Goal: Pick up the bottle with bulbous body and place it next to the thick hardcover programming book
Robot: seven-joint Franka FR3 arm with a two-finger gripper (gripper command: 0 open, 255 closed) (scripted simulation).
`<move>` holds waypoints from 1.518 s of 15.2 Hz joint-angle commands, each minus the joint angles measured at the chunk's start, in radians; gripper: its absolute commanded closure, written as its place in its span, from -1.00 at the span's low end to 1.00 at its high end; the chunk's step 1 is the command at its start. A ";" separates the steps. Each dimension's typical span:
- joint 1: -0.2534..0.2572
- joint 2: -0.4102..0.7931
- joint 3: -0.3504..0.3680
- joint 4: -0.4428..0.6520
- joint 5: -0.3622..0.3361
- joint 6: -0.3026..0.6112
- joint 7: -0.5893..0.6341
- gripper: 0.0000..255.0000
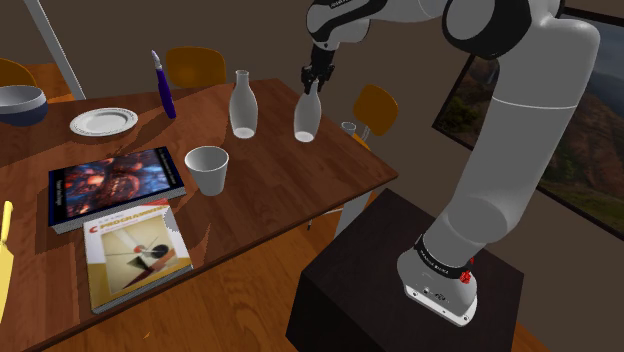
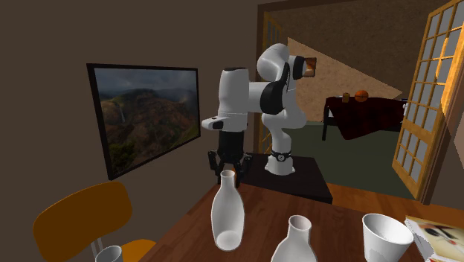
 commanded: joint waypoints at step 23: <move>0.001 -0.046 -0.006 0.167 -0.018 -0.213 0.015 1.00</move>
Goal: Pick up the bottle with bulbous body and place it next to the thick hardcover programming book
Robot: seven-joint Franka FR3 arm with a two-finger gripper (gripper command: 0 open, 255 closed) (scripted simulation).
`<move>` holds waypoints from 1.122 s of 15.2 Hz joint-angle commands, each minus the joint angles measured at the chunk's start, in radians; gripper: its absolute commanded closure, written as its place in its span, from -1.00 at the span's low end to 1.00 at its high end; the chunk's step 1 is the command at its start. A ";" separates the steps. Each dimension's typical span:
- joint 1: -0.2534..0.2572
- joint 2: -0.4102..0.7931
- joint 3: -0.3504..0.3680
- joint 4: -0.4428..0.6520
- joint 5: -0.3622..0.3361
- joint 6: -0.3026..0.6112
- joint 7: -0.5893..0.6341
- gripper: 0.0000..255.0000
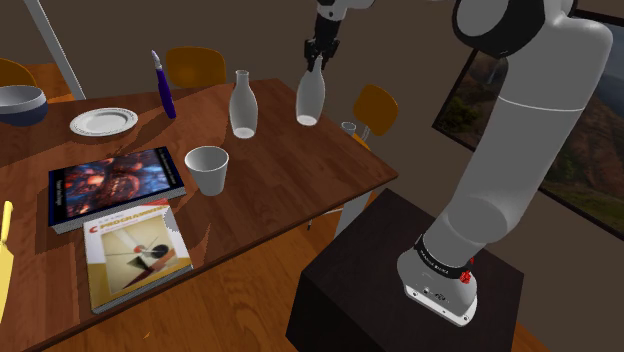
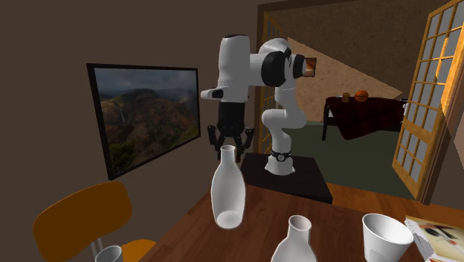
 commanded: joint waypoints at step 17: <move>0.164 -0.298 0.125 -0.121 -0.104 -0.171 0.310 1.00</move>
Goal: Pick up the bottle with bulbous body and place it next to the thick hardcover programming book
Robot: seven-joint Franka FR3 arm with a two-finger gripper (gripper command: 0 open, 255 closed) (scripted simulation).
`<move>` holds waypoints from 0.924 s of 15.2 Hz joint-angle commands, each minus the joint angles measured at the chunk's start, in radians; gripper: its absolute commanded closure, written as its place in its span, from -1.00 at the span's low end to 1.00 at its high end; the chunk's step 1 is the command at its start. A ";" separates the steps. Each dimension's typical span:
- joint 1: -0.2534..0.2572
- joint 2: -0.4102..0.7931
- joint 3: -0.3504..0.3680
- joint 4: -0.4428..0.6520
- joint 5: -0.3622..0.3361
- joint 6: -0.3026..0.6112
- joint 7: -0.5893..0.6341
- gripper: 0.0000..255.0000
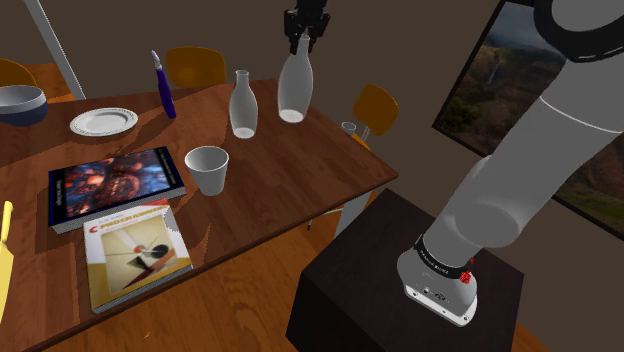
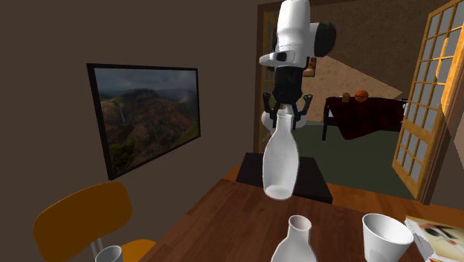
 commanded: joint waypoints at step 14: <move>0.135 -0.103 0.183 0.108 -0.030 -0.225 0.314 1.00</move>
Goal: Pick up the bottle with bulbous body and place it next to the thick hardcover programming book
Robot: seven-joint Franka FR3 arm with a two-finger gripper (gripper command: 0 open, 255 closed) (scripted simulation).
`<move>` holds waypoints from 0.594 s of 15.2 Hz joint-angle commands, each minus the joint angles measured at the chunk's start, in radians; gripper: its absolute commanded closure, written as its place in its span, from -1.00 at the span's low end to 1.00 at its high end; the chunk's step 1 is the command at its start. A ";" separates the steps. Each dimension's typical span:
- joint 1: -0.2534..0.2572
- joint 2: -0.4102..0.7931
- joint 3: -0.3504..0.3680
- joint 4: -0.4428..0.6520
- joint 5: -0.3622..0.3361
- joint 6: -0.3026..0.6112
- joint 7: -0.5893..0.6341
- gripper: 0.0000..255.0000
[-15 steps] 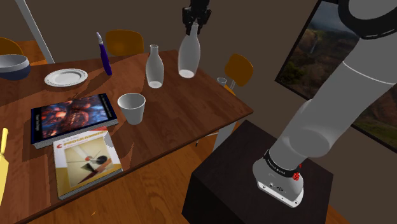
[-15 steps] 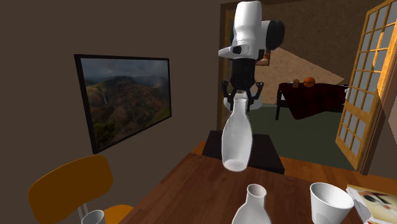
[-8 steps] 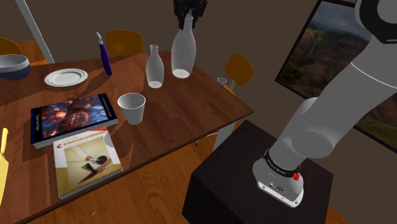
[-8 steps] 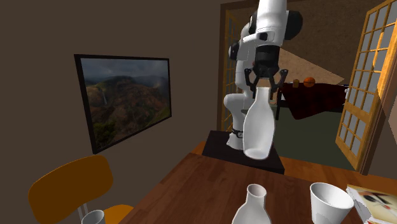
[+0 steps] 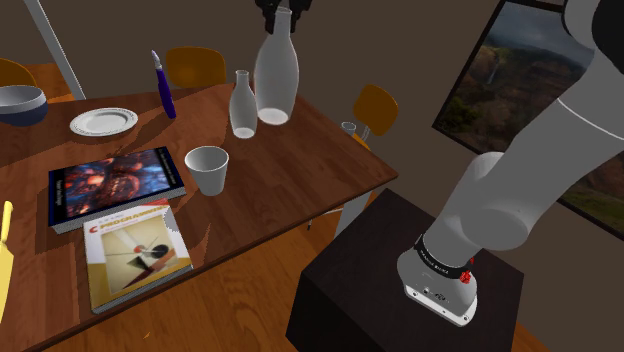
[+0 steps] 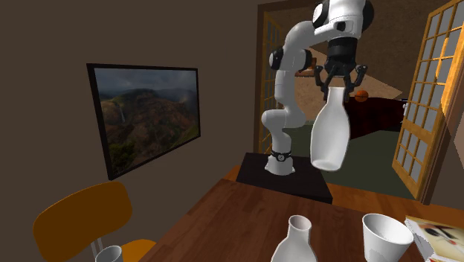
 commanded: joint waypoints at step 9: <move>0.100 0.084 0.144 0.260 -0.028 -0.193 0.230 1.00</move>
